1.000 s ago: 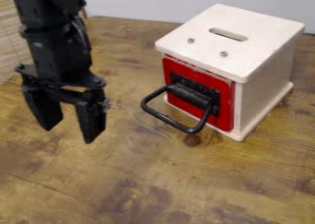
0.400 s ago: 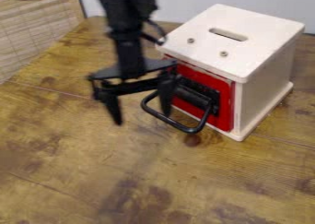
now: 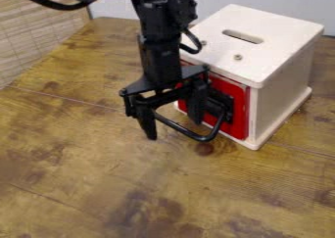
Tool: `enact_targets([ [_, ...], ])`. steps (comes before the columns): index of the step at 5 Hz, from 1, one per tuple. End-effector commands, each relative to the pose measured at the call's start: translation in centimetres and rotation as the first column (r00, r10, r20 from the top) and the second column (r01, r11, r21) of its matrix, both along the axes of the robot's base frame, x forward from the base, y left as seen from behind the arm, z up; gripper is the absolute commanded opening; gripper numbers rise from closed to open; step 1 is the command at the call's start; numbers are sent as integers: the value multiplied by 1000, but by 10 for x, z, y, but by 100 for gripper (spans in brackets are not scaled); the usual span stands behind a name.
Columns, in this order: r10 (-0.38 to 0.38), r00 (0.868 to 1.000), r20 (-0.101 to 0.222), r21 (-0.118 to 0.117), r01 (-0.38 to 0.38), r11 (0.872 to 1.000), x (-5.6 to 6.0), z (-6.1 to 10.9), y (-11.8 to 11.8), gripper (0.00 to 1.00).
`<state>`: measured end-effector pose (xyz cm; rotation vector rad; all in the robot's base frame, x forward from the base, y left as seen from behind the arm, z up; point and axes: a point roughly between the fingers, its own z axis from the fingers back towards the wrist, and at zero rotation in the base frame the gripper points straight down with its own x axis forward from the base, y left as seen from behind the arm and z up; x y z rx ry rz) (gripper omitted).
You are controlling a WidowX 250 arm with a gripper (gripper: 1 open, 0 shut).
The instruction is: Open the drawer
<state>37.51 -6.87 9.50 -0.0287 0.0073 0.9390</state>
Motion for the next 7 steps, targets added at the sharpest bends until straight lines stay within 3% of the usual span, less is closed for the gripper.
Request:
enact_targets([
  [1, 67, 997, 45, -1, -67, 998, -3, 12, -6, 100],
  [3, 199, 979, 41, 11, -200, 980, -3, 5, -7, 100],
  [7, 314, 948, 49, 30, -316, 948, -3, -6, -3, 100],
])
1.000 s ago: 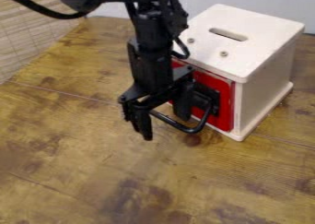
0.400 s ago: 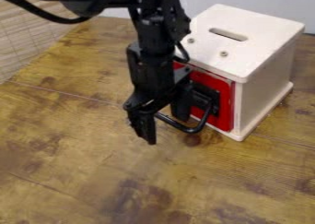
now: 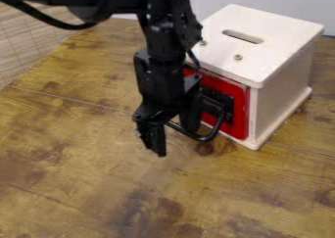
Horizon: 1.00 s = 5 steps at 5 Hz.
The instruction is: Open the drawer
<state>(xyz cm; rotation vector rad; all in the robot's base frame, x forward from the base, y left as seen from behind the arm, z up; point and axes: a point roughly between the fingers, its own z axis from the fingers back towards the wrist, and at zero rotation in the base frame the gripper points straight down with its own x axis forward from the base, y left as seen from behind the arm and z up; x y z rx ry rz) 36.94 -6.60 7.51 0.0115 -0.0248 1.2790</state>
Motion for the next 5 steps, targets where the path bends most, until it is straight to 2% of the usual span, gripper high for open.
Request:
enact_targets([
  [1, 1, 999, 44, 2, -1, 1000, 3, 11, -5, 100],
  [5, 50, 998, 48, 33, -51, 998, 3, -2, -4, 100],
])
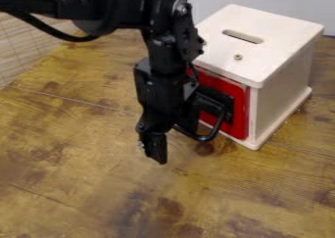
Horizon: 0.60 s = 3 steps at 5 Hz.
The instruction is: Open the drawer
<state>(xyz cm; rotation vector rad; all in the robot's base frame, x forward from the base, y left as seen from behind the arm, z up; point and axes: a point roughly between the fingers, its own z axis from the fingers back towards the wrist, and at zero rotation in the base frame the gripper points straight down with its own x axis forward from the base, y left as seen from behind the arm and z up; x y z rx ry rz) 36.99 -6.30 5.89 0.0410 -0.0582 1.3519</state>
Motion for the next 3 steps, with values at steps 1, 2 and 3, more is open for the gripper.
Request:
enact_targets([
  [1, -18, 999, 36, 8, 17, 1000, 2, 10, -7, 100],
  [2, -16, 999, 36, 20, 16, 1000, 3, 6, -7, 100],
  [3, -2, 999, 36, 23, 1, 1000, 3, 4, -5, 0],
])
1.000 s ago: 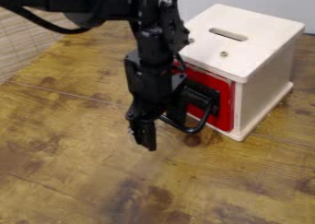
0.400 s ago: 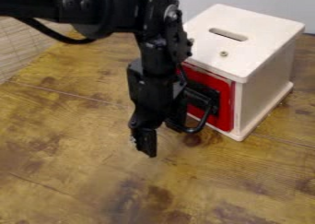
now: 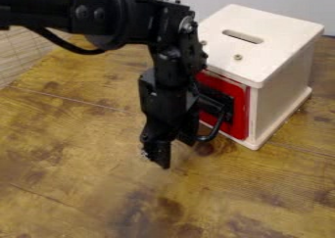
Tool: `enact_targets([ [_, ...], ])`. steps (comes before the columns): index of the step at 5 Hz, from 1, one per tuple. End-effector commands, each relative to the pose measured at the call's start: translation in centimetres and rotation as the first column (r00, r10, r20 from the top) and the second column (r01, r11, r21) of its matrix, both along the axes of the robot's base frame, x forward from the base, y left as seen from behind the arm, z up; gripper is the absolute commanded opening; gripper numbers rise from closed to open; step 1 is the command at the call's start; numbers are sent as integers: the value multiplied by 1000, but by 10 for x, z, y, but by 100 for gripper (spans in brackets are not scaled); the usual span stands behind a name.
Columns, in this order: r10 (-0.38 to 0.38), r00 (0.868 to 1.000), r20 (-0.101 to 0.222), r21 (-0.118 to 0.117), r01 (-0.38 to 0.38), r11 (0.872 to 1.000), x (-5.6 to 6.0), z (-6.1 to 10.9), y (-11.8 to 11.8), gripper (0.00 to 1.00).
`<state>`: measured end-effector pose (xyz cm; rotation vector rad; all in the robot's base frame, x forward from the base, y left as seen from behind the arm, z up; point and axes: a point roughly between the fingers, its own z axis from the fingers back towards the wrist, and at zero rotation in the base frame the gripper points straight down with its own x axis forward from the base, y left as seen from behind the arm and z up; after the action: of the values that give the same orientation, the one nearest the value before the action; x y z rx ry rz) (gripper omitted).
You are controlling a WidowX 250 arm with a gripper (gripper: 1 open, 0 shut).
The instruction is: Open the drawer
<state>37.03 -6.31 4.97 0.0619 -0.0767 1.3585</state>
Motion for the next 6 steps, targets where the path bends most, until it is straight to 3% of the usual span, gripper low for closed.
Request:
enact_targets([
  [1, 3, 999, 35, 3, -4, 1000, 1, 12, -4, 0],
  [6, 81, 997, 9, 93, -81, 992, -37, 8, 6, 0],
])
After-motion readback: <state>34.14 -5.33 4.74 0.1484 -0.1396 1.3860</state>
